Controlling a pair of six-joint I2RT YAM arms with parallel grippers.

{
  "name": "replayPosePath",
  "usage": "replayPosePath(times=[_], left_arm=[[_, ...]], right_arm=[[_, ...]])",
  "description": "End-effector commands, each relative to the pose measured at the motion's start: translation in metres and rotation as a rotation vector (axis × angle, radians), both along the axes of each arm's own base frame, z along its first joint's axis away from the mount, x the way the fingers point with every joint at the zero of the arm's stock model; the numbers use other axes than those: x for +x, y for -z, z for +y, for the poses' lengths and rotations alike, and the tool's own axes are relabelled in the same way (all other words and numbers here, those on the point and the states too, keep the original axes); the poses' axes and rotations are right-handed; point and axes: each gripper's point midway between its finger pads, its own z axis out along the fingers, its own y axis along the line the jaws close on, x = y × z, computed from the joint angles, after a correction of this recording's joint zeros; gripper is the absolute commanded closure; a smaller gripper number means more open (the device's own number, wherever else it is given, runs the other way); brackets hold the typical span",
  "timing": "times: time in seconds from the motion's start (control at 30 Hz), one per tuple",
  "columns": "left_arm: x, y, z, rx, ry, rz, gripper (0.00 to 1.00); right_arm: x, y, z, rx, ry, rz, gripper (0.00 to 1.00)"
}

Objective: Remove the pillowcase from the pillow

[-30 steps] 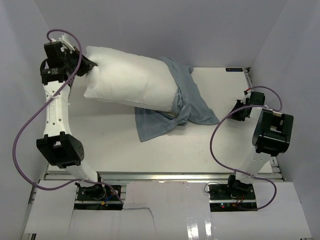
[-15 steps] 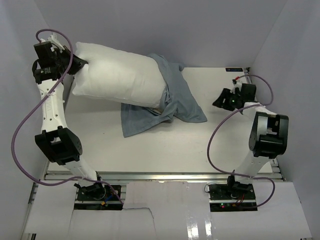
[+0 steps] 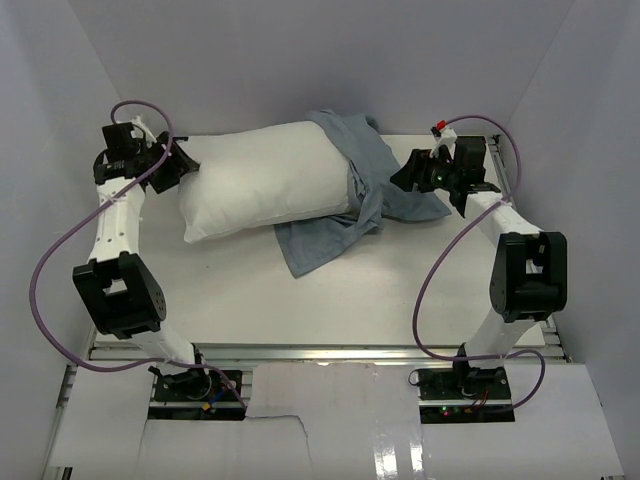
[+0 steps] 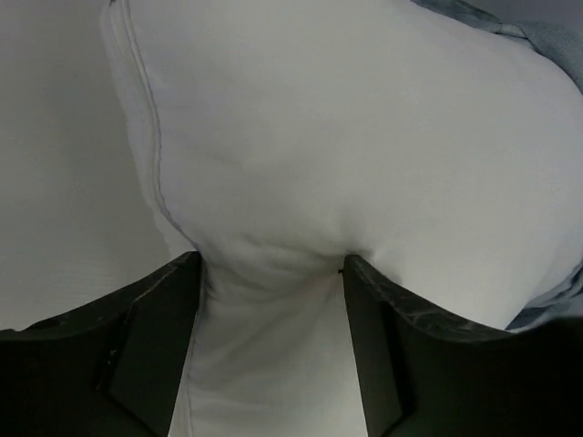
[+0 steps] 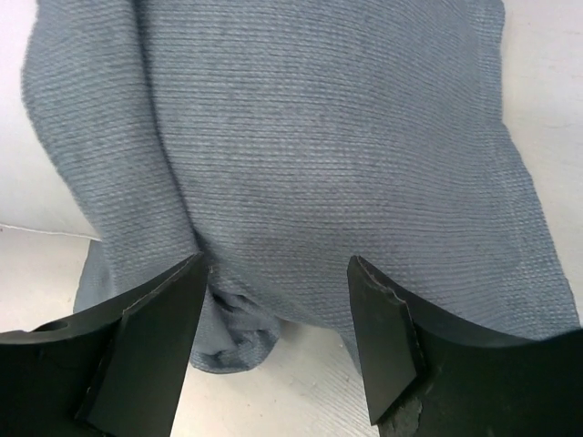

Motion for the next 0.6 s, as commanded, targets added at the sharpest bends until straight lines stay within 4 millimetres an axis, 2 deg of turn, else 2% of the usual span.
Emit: replayPosePath(times=[0.0, 0.07, 0.1, 0.13, 0.17, 0.23, 0.3, 0.33, 0.37, 0.4, 0.47, 0.53, 0.57], left_arm=[[-0.006, -0.071, 0.013, 0.134, -0.048, -0.17, 0.25], [-0.007, -0.076, 0.013, 0.162, -0.064, -0.151, 0.23], [-0.004, -0.093, 0.019, 0.207, -0.104, -0.175, 0.23], [-0.002, -0.098, 0.018, 0.229, -0.117, -0.178, 0.23], [0.003, -0.096, 0.002, 0.244, -0.095, -0.165, 0.23], [0.012, -0.11, -0.008, 0.284, -0.133, -0.189, 0.23], [0.025, -0.105, -0.046, 0.293, -0.094, -0.186, 0.16], [0.031, -0.11, -0.054, 0.288, -0.121, -0.199, 0.16], [0.038, -0.11, -0.081, 0.284, -0.076, -0.221, 0.16], [0.051, -0.09, -0.093, 0.287, -0.054, -0.188, 0.16], [0.07, -0.069, -0.105, 0.268, -0.093, -0.145, 0.15], [0.08, -0.053, -0.113, 0.236, -0.097, -0.114, 0.13], [0.083, -0.052, -0.121, 0.226, -0.102, -0.114, 0.11]], right_arm=[[0.012, -0.007, 0.002, -0.017, -0.031, -0.027, 0.31], [0.011, -0.006, 0.002, -0.017, -0.033, -0.024, 0.3], [0.01, -0.007, 0.003, -0.019, -0.035, -0.027, 0.3], [0.01, -0.007, 0.001, -0.025, -0.028, -0.031, 0.3], [0.009, -0.008, -0.001, -0.036, -0.017, -0.03, 0.3], [0.016, -0.007, -0.012, -0.078, 0.035, -0.039, 0.29], [0.024, -0.01, -0.019, -0.094, 0.069, -0.048, 0.27], [0.029, -0.012, -0.024, -0.098, 0.091, -0.057, 0.26], [0.037, -0.015, -0.024, -0.092, 0.099, -0.082, 0.24], [0.043, -0.017, -0.023, -0.081, 0.101, -0.09, 0.22], [0.054, -0.012, -0.012, -0.041, 0.052, -0.053, 0.1], [0.058, -0.003, -0.007, -0.031, 0.032, -0.031, 0.06], [0.059, 0.001, -0.007, -0.032, 0.034, -0.028, 0.04]])
